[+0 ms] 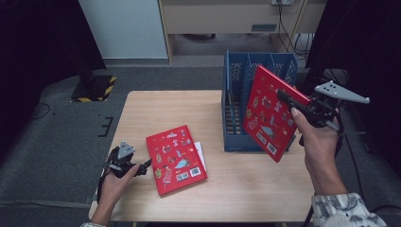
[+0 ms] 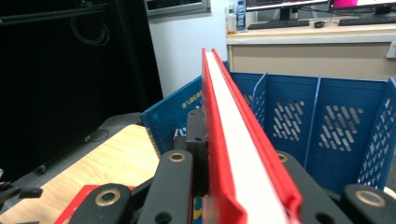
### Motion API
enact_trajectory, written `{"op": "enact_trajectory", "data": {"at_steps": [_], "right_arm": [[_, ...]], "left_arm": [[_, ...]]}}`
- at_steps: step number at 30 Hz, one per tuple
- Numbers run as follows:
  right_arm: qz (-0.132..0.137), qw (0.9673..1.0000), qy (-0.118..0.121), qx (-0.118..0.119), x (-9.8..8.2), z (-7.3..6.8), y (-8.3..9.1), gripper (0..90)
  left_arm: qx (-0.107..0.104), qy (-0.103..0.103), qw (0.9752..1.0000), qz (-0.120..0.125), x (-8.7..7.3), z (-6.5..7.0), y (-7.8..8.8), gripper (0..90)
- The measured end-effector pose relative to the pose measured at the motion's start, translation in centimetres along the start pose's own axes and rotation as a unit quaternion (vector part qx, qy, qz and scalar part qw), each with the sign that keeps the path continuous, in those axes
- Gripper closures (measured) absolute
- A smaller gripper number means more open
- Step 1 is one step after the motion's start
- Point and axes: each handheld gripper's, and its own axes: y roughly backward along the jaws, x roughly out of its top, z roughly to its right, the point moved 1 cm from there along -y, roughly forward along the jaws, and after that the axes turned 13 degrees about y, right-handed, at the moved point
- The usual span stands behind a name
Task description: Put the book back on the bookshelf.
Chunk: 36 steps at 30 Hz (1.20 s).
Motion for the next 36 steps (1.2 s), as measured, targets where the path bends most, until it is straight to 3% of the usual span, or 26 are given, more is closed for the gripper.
{"op": "enact_trajectory", "data": {"at_steps": [21,36], "right_arm": [[-0.022,0.9978,-0.003,-0.062,0.3,2.3,-4.9,80.0],[-0.026,0.9957,-0.008,-0.088,0.2,3.2,-6.5,79.9]], "left_arm": [[-0.001,-0.001,1.0,-0.002,0.0,0.0,0.0,3.8],[-0.003,0.0,1.0,-0.001,0.0,0.0,-0.1,3.8]]}}
